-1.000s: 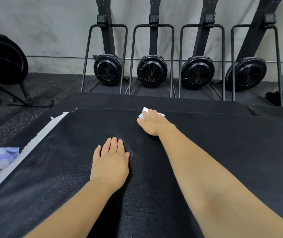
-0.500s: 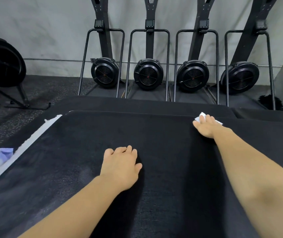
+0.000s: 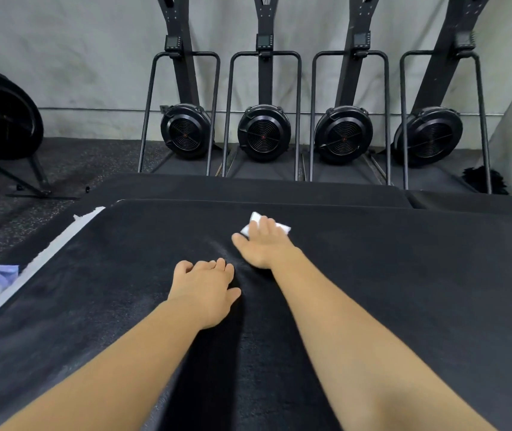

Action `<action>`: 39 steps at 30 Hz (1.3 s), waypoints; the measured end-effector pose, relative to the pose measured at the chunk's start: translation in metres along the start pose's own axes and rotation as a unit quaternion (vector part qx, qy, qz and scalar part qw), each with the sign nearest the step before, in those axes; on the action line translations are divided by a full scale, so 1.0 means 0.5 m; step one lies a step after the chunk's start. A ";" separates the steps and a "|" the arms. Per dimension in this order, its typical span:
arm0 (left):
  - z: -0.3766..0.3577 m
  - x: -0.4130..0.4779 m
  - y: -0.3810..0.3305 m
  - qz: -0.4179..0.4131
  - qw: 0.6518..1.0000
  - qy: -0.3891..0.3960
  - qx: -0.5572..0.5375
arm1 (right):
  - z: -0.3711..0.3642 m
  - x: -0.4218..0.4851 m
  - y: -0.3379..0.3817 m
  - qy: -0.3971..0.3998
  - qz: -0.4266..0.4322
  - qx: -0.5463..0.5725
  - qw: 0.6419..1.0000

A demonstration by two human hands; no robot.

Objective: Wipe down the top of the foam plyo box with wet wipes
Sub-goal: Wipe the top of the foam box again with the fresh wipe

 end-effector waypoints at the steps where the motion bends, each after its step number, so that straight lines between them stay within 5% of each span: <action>1: 0.001 -0.001 0.000 0.001 1.000 -0.001 -0.001 | -0.006 -0.002 0.019 0.019 0.022 -0.002 1.000; 6: -0.008 -0.004 0.001 -0.009 0.999 0.017 -0.025 | 0.012 -0.015 -0.019 0.030 0.066 0.010 0.997; 18: -0.012 0.000 -0.003 0.005 0.997 0.053 -0.058 | 0.098 -0.060 -0.352 -0.001 -0.136 -0.023 0.990; 24: -0.012 -0.001 -0.005 0.006 0.997 0.059 -0.057 | 0.078 -0.071 -0.272 -0.005 -0.167 -0.013 0.986; 34: -0.006 -0.001 -0.008 0.008 0.994 0.053 -0.093 | -0.009 -0.119 0.022 0.043 -0.016 0.009 0.999; 39: 0.000 -0.006 -0.008 -0.002 0.995 0.070 -0.076 | -0.009 -0.131 0.017 0.081 0.028 0.054 0.995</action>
Point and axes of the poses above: each hand's wrist, its own x-axis towards the middle knuckle, its own z-axis out of the back of the hand, y = z × x, the point moved 2 cm from there along x, towards the middle knuckle, and after that the axes turned 3 degrees about z, right-handed, at the moved point
